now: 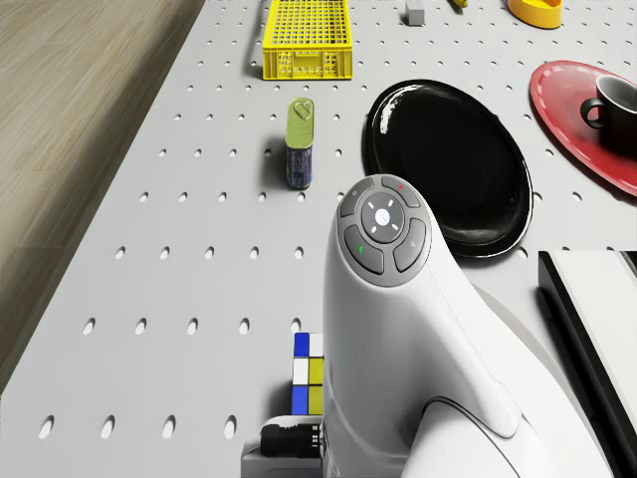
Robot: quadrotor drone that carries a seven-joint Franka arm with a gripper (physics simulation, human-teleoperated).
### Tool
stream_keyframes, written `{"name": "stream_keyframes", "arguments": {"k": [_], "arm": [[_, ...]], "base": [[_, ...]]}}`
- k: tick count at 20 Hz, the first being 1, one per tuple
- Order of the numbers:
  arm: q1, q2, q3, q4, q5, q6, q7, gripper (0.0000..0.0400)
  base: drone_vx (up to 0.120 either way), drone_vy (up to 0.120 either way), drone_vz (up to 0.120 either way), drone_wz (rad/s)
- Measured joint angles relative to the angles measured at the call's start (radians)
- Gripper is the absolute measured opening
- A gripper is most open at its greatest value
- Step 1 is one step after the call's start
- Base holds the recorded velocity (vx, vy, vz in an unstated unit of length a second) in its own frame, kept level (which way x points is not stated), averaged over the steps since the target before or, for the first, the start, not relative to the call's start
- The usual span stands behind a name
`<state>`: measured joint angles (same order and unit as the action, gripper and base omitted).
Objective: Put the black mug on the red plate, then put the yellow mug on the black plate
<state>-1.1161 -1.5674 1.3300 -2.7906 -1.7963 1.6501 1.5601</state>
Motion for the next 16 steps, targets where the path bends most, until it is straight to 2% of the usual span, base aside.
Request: {"name": "stream_keyframes", "arguments": {"k": [16], "arm": [[-0.001,-0.006,0.003,0.000,0.005,0.005,0.001,0.0110]], "base": [[0.120,-0.120,0.000,0.000]]}}
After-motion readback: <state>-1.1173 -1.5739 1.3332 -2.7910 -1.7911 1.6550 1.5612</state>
